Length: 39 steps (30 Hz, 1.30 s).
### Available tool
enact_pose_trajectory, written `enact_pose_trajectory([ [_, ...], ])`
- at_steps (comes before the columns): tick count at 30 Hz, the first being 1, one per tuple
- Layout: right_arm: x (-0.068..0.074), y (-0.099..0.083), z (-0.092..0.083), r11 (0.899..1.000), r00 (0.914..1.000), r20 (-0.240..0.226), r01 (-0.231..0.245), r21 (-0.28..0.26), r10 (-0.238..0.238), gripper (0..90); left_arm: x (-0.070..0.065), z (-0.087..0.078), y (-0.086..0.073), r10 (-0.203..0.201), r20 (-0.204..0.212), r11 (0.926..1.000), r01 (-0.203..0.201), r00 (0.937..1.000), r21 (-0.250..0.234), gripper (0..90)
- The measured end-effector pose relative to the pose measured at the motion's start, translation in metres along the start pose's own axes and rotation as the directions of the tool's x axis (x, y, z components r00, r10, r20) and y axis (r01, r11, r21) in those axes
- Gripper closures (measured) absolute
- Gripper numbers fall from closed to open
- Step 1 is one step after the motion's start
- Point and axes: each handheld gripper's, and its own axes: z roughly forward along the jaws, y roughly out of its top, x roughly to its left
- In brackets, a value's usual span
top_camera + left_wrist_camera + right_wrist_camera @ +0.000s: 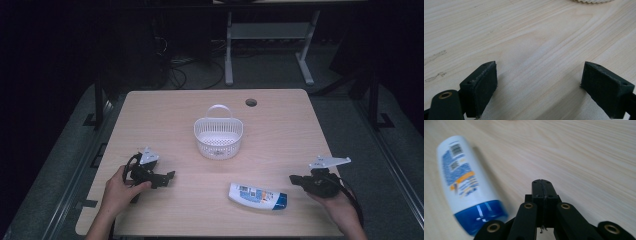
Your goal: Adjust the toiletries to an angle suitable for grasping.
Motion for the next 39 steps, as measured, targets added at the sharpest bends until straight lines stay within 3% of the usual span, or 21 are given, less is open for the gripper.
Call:
enact_pose_trajectory([
  [9,0.016,-0.003,-0.006,1.000,0.9944,-0.106,-0.004,0.005,0.005,89.7,0.000,0.000,0.000,0.001,-0.001,1.0000,-0.001,1.0000,0.002,12.9],
  [23,0.046,-0.015,-0.015,0.998,0.9872,-0.150,0.055,-0.008,-0.055,89.7,0.000,0.000,0.000,0.004,-0.001,1.0000,-0.004,1.0000,0.003,13.0],
  [31,0.054,-0.024,-0.008,0.998,0.9818,-0.182,0.056,0.008,-0.054,89.7,0.000,0.000,0.000,0.004,-0.001,1.0000,-0.004,1.0000,0.004,13.0],
  [39,0.053,-0.029,-0.004,0.998,0.9825,-0.179,0.057,0.023,-0.052,89.7,0.000,0.000,0.000,0.004,-0.001,1.0000,-0.004,1.0000,0.005,13.0],
])
